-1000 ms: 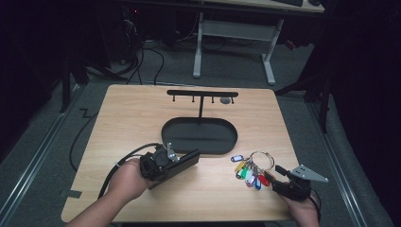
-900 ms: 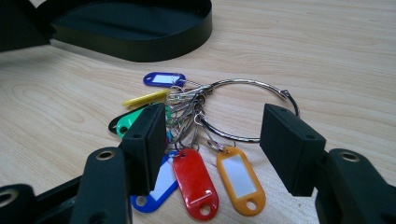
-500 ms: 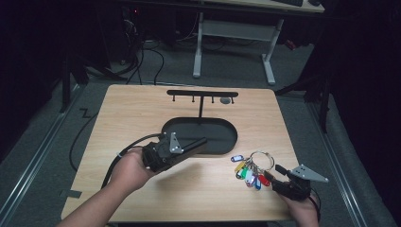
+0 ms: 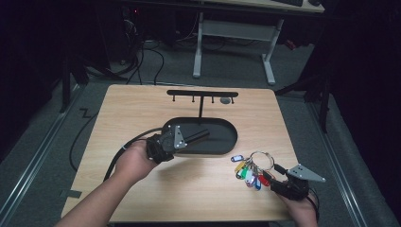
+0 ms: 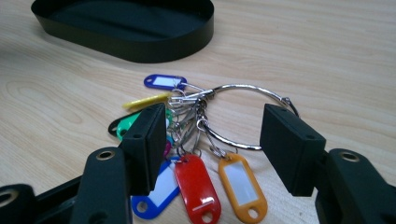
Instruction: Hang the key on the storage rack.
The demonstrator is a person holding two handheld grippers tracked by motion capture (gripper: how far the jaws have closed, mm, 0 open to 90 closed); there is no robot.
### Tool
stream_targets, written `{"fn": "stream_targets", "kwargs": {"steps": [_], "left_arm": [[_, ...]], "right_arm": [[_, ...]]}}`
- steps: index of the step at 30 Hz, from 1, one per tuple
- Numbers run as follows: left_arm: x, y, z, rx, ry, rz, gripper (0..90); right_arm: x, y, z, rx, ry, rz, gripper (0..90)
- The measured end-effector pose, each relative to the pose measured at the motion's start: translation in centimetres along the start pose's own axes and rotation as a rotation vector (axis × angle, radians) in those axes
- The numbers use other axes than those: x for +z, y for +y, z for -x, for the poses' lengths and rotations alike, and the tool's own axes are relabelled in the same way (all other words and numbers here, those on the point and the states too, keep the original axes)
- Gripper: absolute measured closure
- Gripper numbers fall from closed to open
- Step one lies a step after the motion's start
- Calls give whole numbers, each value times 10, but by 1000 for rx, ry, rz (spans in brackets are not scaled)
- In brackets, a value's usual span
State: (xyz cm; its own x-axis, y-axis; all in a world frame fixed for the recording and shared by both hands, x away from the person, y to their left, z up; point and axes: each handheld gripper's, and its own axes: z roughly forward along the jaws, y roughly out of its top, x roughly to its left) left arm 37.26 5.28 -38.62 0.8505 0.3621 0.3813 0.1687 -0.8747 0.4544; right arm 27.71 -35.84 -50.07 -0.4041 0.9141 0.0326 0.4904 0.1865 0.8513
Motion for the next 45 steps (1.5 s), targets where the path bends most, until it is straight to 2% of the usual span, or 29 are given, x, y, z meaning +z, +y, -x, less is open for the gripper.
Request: {"fn": "stream_targets", "kwargs": {"steps": [3, 7, 10, 12, 18, 21, 25, 29, 32, 38, 39, 45], "left_arm": [[0, 4, -1, 31, 25, 15, 745], [4, 10, -4, 107, 55, 16, 745], [11, 16, -5, 164, 79, 18, 745], [20, 22, -6, 194, 91, 2, 744], [40, 34, -2, 252, 128, -8, 744], [48, 38, -1, 279, 130, -6, 744], [57, 43, 0, 297, 133, -1, 743], [64, 45, -2, 293, 131, 17, 743], [70, 45, -6, 314, 131, 18, 743], [85, 42, -16, 285, 140, 5, 742], [88, 42, -18, 296, 143, 19, 742], [100, 44, -20, 322, 152, 15, 742]], "right_arm": [[1, 0, -3, 0, 0, 0, 414], [3, 0, -2, -12, -2, -7, 414], [2, 2, 0, -8, -8, 5, 414], [3, 2, 1, 0, -4, 9, 414], [5, 5, 1, -10, 2, 12, 414], [6, 6, 2, -11, 7, 17, 414], [4, 5, 2, -13, 8, 21, 414], [-1, 2, 2, -8, 1, 21, 414], [-7, -3, 4, -1, -9, 16, 414], [-20, -11, 8, 21, -42, 19, 415], [-21, -12, 9, 25, -47, 19, 415], [-23, -16, 11, 38, -60, 13, 415]]}}
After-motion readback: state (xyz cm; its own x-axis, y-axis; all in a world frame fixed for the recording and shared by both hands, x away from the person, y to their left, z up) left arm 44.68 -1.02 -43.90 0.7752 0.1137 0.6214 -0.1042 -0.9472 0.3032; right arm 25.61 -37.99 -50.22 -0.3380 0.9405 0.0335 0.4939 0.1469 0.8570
